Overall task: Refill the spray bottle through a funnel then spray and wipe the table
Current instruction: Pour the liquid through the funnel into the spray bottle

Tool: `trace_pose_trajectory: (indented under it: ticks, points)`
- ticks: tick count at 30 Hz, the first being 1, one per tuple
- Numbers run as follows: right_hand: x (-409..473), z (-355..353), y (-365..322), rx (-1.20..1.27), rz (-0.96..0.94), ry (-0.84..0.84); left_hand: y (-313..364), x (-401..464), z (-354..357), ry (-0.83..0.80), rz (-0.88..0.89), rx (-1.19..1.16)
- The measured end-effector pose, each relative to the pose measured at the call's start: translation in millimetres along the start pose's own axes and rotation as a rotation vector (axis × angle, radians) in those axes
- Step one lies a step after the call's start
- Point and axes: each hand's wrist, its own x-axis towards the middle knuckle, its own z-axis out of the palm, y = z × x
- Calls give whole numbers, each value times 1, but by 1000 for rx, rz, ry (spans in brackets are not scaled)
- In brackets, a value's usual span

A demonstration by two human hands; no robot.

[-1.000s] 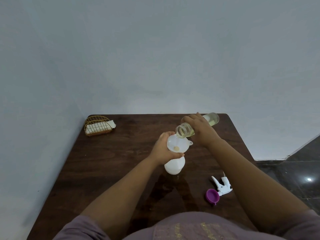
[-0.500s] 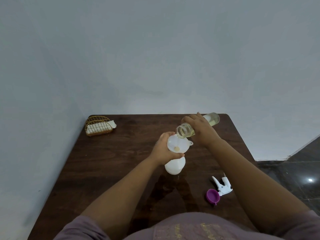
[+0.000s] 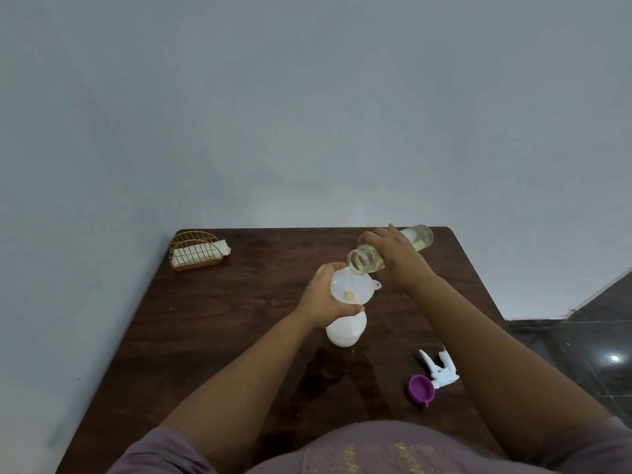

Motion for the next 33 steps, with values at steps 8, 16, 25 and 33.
trace_pose_trajectory:
  ticks: [8,16,25,33]
  points:
    - [1,-2,0,8,-1,-8,1,-1,-1,-2,1,-4]
    - [1,-5,-1,1,-14,14,1,-1,-1,-3,2,-14]
    - [0,-2,3,-13,-7,-11,0,0,-1,-4,4,-7]
    - [1,-3,1,-10,-18,-17,0,-1,-1,4,5,-14]
